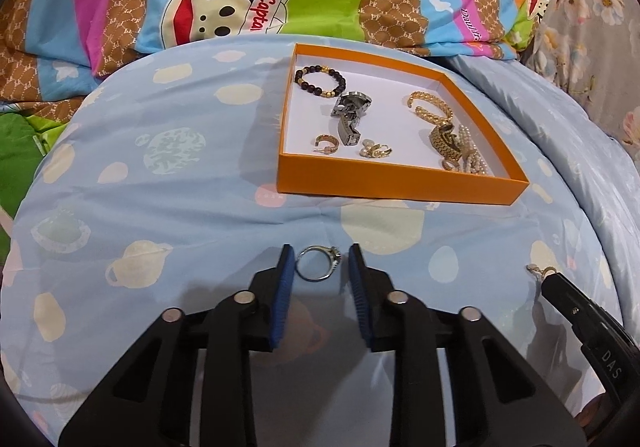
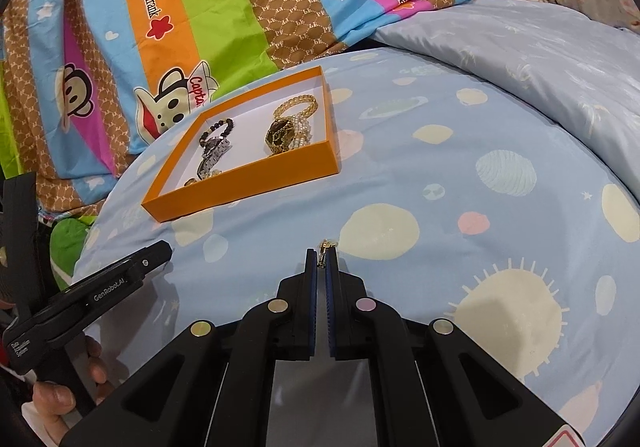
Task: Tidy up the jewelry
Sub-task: 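Grasp the silver ring with the left tool while the right holds the stud earring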
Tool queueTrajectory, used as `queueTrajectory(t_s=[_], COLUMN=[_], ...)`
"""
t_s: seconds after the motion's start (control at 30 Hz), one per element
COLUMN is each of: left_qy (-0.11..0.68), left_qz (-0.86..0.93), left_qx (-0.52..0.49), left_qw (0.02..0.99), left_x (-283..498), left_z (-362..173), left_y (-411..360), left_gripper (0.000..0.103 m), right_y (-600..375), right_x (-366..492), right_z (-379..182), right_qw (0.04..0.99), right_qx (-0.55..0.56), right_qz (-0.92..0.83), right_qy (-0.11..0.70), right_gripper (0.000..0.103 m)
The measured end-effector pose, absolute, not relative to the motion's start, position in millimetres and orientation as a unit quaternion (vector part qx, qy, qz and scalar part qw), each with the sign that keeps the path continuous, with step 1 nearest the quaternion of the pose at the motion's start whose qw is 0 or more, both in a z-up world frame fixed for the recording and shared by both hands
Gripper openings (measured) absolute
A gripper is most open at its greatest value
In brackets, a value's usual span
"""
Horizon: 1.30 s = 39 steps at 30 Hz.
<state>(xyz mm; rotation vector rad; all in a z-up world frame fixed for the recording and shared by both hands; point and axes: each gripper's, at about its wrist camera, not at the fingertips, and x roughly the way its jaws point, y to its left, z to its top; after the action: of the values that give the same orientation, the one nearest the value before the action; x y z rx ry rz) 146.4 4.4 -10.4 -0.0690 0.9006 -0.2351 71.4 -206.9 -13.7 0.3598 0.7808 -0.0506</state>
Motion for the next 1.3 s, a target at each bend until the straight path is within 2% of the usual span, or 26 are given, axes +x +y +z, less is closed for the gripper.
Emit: queueTrajectory(t_s=[1.3], left_qy=[0.403], left_qz=[-0.133], left_qx=[-0.021], left_qw=[0.905], left_x=[108], left_z=[1], left_y=[1], left_gripper=[0.022], right_y=[-199], right_x=[63], right_z=[-3], right_qw=[0.925], right_qx=[0.158], right_qz=[-0.016], right_qy=[0.345], right_gripper=[0.004])
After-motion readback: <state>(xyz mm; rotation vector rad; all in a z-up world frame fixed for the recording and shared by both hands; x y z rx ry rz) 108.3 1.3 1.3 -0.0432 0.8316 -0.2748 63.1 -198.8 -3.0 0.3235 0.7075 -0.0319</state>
